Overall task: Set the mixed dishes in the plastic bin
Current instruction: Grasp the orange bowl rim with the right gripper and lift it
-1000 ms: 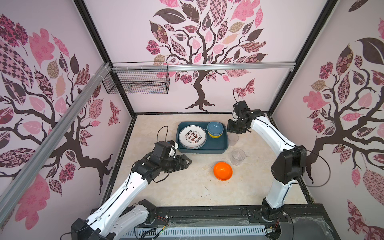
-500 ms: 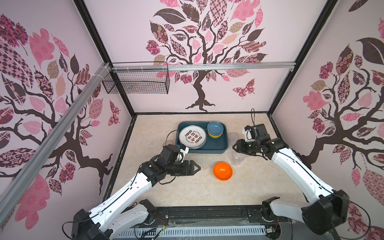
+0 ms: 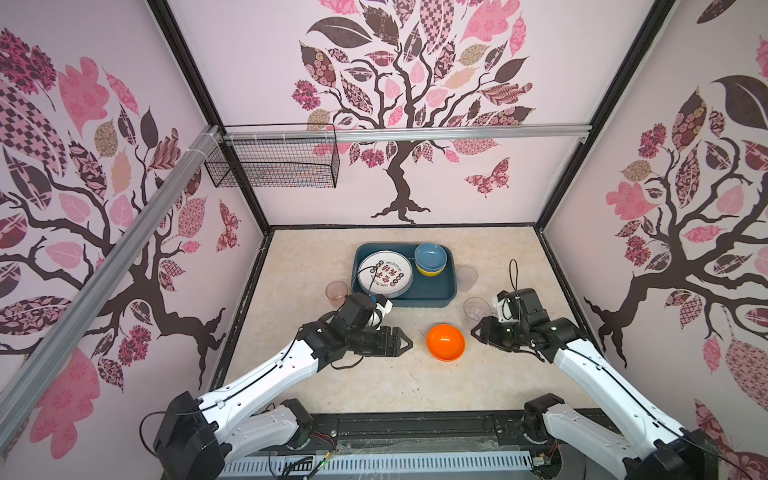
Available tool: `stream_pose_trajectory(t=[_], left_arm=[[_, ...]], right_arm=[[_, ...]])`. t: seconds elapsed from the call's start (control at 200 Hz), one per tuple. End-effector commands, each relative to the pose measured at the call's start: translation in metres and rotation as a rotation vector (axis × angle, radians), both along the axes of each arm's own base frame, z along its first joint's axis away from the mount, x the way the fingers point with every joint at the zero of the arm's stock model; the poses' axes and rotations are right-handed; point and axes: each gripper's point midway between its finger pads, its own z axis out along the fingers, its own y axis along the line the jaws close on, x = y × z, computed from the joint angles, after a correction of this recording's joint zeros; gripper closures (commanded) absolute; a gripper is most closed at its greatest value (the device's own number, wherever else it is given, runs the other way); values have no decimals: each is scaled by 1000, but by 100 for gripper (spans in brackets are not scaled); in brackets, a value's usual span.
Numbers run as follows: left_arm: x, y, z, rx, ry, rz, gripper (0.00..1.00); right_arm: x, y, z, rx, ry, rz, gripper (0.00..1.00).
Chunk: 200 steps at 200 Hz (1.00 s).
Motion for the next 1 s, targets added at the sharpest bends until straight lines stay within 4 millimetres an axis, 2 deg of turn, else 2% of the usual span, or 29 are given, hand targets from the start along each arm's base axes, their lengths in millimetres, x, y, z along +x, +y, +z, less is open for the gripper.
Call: stream_pose_trajectory(t=[0.0, 0.255, 0.53, 0.705, 0.995], left_arm=[[5, -7, 3, 7, -42, -4, 23], [12, -1, 8, 43, -96, 38, 23], [11, 3, 2, 61, -89, 50, 23], [10, 6, 1, 66, -92, 58, 23], [10, 7, -1, 72, -91, 62, 23]], right_arm=[[1, 7, 0, 49, -5, -11, 48], [0, 18, -19, 50, 29, 4, 48], [2, 32, -48, 10, 106, 9, 51], [2, 34, -64, -16, 155, 14, 59], [4, 36, -73, -34, 170, 19, 72]])
